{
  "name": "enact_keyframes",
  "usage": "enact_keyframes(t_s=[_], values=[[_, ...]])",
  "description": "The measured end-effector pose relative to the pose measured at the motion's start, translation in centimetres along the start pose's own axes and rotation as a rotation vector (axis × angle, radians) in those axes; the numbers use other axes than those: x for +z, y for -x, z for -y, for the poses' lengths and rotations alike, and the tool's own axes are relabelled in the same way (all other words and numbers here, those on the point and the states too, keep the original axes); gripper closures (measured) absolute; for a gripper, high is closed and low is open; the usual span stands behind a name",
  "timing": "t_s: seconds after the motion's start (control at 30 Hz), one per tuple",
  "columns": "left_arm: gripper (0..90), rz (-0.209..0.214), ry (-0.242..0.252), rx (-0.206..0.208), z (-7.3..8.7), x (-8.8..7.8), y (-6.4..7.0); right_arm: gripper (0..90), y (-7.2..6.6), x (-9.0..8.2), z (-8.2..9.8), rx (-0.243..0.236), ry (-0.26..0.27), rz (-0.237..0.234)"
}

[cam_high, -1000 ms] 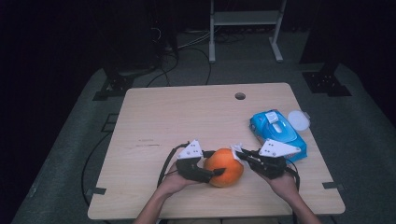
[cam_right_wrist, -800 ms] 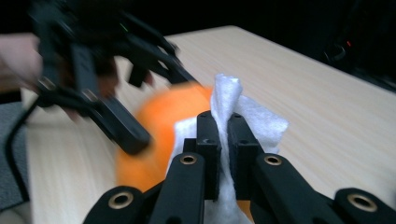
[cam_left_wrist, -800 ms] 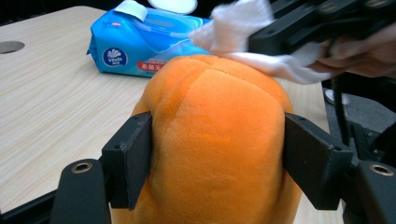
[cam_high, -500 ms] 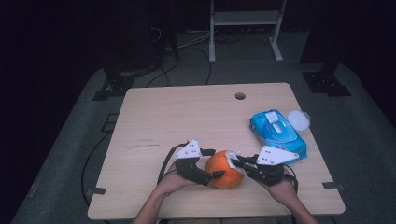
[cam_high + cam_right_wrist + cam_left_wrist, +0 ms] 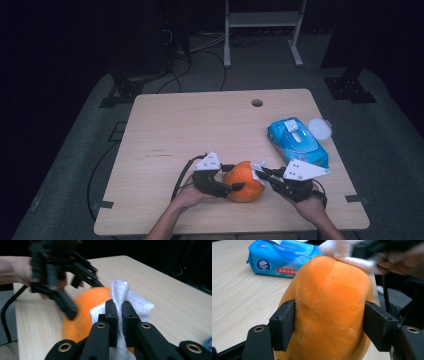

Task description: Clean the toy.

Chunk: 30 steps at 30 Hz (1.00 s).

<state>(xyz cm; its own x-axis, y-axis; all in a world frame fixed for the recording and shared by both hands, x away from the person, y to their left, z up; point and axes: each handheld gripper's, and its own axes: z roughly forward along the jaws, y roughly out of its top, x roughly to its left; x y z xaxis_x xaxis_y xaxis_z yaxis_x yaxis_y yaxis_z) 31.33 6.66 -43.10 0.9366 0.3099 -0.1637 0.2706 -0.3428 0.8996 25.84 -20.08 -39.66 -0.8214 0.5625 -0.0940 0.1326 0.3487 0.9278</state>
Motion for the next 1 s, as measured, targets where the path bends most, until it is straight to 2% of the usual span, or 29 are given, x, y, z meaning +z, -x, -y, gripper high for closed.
enact_keyframes(t_s=[0.13,0.2,0.27,0.3,0.33,0.37,0.4,0.43,0.47,0.5,0.57,0.6,0.7,0.77,0.8,0.83,0.9,0.93,1.0], values=[[31.0,-0.031,-0.008,0.005,-0.2,0.5,0.5,84.6,-1.5,1.3,-1.0,-0.062,-0.008,-0.032],[31.5,-0.037,-0.005,0.004,0.0,0.4,0.6,84.7,-1.5,1.8,-1.3,-0.068,-0.017,-0.02],[31.6,-0.025,0.001,0.005,0.3,0.2,0.6,84.8,-0.7,1.8,-1.3,-0.045,-0.009,0.0],[31.4,-0.014,0.003,0.008,0.4,0.1,0.6,84.7,-0.2,1.7,-1.2,-0.035,-0.007,0.025],[30.5,0.002,0.002,0.022,0.4,0.0,0.7,84.7,0.2,1.5,-1.0,-0.025,-0.004,0.038],[28.2,0.015,0.004,0.028,0.4,-0.1,0.7,84.7,0.7,1.2,-0.7,-0.003,-0.005,0.034],[25.3,0.045,0.012,0.038,0.3,-0.3,0.6,84.7,0.8,1.0,-0.5,-0.003,-0.005,0.032],[22.4,0.076,0.026,0.038,0.3,-0.5,0.4,84.7,0.9,0.8,-0.2,0.001,-0.006,0.022],[20.9,0.087,0.035,0.029,0.3,-0.6,0.3,84.7,1.0,0.5,0.0,0.008,-0.003,0.005],[19.4,0.074,0.035,0.024,0.3,-0.6,0.1,84.7,1.0,0.3,0.2,0.013,-0.002,-0.011],[18.8,0.072,0.017,0.007,0.4,-0.1,-0.1,84.7,1.1,-0.1,0.4,0.013,-0.003,-0.011],[20.0,0.064,0.018,0.012,0.4,0.2,0.1,84.7,1.2,-0.1,0.4,0.014,-0.005,-0.008],[28.0,0.044,-0.002,0.036,0.2,0.5,0.5,84.7,0.7,0.0,0.0,0.004,-0.01,-0.001],[29.8,0.037,-0.017,0.058,0.1,0.7,1.0,84.6,-0.5,0.4,-0.7,-0.031,-0.01,-0.013],[30.0,0.037,-0.031,0.083,0.1,0.9,1.4,84.7,-0.9,0.7,-0.9,-0.043,-0.011,-0.028],[30.2,0.034,-0.04,0.096,0.1,0.9,1.6,84.6,-1.8,1.4,-1.2,-0.072,-0.027,-0.047],[30.6,0.02,-0.055,0.114,0.1,0.9,1.9,84.7,-2.8,2.2,-1.6,-0.115,-0.052,-0.056],[31.1,0.017,-0.056,0.111,0.1,0.8,1.9,84.7,-3.0,2.5,-1.6,-0.126,-0.058,-0.047],[32.2,0.021,-0.05,0.096,0.3,0.6,1.6,84.7,-2.5,2.3,-1.6,-0.104,-0.053,-0.026]])
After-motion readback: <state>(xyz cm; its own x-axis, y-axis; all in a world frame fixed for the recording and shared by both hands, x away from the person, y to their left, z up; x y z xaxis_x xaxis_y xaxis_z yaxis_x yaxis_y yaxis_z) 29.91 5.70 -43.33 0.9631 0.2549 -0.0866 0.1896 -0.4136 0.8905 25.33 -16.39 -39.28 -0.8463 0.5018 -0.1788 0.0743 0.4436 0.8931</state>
